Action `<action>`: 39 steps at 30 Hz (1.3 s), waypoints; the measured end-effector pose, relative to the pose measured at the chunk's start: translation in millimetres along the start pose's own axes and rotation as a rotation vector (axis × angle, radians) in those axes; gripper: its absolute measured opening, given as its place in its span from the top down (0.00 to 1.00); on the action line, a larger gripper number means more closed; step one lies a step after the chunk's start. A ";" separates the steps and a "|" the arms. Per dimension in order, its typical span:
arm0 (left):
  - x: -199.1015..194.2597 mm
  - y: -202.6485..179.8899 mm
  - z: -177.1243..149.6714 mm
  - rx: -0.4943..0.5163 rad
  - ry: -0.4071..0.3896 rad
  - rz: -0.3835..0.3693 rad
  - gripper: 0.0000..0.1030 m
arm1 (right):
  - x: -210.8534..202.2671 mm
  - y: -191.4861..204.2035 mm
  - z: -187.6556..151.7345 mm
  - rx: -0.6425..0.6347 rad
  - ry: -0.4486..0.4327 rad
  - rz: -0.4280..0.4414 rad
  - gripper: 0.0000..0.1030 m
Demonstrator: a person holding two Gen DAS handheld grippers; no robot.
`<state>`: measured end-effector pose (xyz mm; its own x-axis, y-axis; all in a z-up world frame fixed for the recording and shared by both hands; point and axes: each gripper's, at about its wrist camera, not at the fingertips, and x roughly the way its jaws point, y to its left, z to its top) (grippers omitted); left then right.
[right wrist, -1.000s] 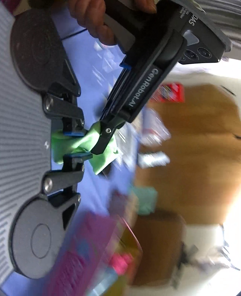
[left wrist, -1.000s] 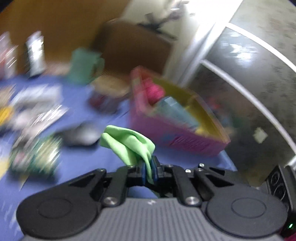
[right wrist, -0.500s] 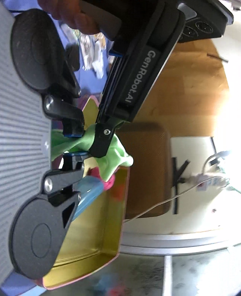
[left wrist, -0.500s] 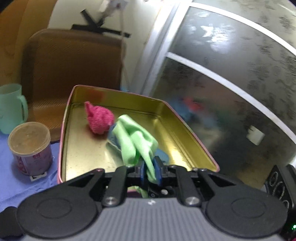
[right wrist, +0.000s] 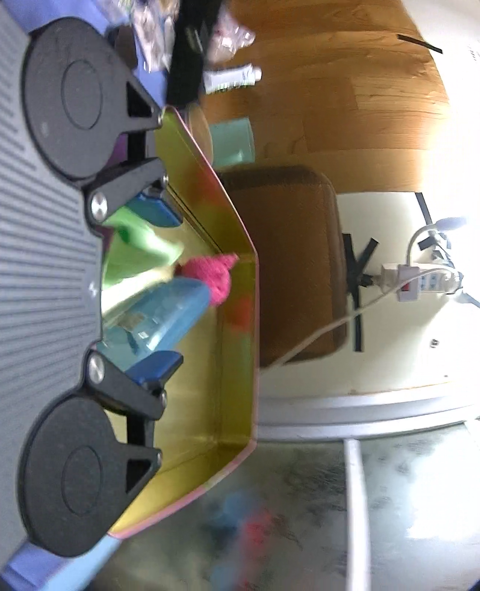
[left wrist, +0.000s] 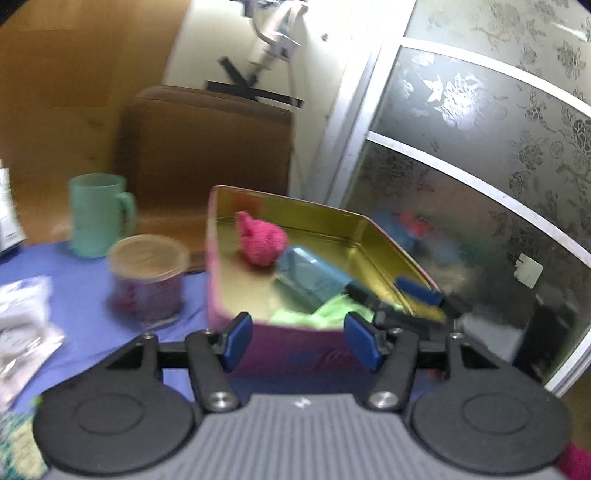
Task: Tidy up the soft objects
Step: 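Lower the green cloth into the pink tin and open the right gripper, then grasp the white tissue packet with the right gripper and lift it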
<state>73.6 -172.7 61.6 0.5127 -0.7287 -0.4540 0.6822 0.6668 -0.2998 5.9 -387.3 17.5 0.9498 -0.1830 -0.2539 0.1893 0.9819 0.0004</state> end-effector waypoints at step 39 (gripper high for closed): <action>-176.4 201.8 -116.2 -0.510 -0.254 0.316 0.45 | 157.5 230.9 29.7 0.285 0.603 0.597 0.80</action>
<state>60.2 108.6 -16.3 0.7980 -0.4582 -0.3916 0.1780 0.7998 -0.5732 206.7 -190.8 6.3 0.6327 0.4897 -0.5999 -0.1635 0.8417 0.5146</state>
